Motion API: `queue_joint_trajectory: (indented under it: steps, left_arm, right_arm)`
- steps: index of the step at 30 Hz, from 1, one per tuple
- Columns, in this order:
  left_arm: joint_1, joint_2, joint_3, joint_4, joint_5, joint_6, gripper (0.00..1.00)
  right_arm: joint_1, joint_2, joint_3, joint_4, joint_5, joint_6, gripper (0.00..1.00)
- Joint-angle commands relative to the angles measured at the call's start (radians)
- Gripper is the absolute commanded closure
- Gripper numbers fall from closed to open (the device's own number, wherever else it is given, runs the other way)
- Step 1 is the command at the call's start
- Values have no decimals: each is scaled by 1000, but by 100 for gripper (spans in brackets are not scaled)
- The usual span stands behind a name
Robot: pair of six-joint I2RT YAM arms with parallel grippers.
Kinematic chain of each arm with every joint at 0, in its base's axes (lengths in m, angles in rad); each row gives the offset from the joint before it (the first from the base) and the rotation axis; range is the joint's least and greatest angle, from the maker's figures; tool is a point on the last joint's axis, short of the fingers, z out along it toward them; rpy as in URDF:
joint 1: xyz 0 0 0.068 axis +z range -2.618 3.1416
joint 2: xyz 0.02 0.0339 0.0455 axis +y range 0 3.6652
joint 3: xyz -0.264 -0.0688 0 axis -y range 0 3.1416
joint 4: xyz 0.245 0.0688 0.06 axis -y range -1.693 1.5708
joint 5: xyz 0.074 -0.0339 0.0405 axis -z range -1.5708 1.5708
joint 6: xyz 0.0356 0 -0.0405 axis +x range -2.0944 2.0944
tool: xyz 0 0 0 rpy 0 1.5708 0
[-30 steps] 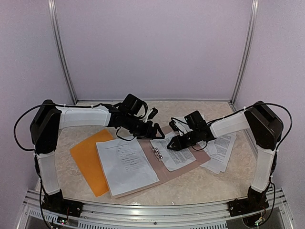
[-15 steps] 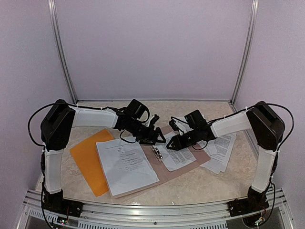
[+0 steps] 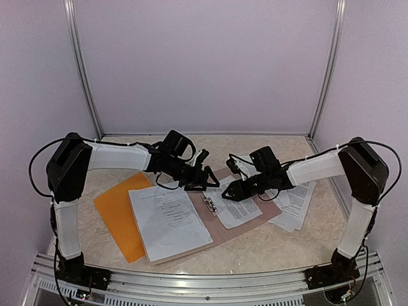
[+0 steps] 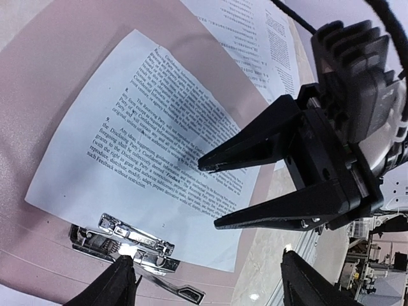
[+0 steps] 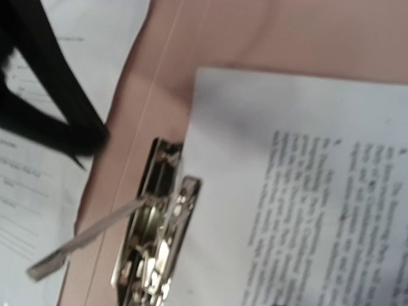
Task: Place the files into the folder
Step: Clamp the file with the spring clip on the folder.
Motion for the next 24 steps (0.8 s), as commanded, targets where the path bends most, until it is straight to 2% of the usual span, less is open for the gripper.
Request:
queue_joint_trajectory:
  steps: [1,6,10,15,20,24]
  left_arm:
    - [5,-94,-39,2,-1,25,28]
    - [-41,-146,-67,-88,-136,130,40]
    - [-105,-142,-31,-177,-354,258,51]
    - [-169,-111,27,-257,-519,323,58]
    - [-189,-105,42,-275,-547,318,59]
    - [-173,-133,13,-239,-469,264,57]
  right_arm:
    - [21,-46,-36,15,-4,9,58]
    - [21,-46,-46,12,5,5,58]
    - [21,-36,-51,9,18,1,58]
    - [21,-35,-59,17,19,2,58]
    - [21,-66,-112,63,16,37,61]
    - [27,-131,-184,131,7,48,63]
